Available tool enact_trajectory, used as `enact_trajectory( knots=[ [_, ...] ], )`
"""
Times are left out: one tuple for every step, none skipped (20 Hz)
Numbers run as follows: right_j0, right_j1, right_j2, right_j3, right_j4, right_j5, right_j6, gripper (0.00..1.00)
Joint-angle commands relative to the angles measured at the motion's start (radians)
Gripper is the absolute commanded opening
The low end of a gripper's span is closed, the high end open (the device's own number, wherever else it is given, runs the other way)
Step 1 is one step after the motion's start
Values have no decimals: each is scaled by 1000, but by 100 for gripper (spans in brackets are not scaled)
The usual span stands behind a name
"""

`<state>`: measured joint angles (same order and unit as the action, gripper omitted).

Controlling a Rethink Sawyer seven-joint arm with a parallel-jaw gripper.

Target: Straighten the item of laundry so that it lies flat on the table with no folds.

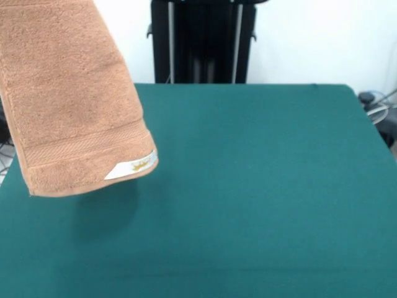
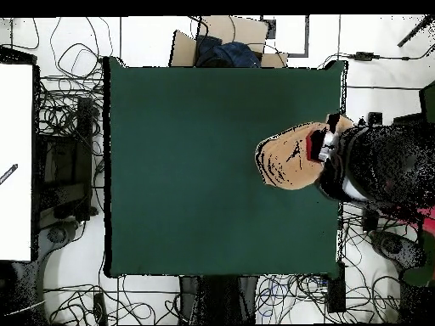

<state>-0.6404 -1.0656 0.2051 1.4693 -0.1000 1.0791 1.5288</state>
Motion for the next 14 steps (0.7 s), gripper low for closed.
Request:
enact_trajectory(
  knots=[
    [-31,96,55,32,-5,18,-56,0],
    [-37,107,60,27,-6,12,-63,0],
    [-42,116,64,20,-11,6,-72,0],
    [-44,123,67,8,-17,9,-79,0],
    [-45,127,69,-1,-27,9,-87,0],
    [-45,128,72,-4,-31,-2,-93,0],
    [-38,123,70,11,-31,-18,-80,0],
    [-31,118,67,26,-30,-34,-67,0],
    [-21,116,61,46,-33,-57,-46,0],
    [-8,112,53,72,-37,-82,-21,0],
    [2,114,49,102,-33,-108,2,0],
    [8,117,46,135,-29,-143,22,0],
    [15,126,42,157,-31,-176,41,0],
    [19,137,41,175,-31,-211,56,0]
  ],
)
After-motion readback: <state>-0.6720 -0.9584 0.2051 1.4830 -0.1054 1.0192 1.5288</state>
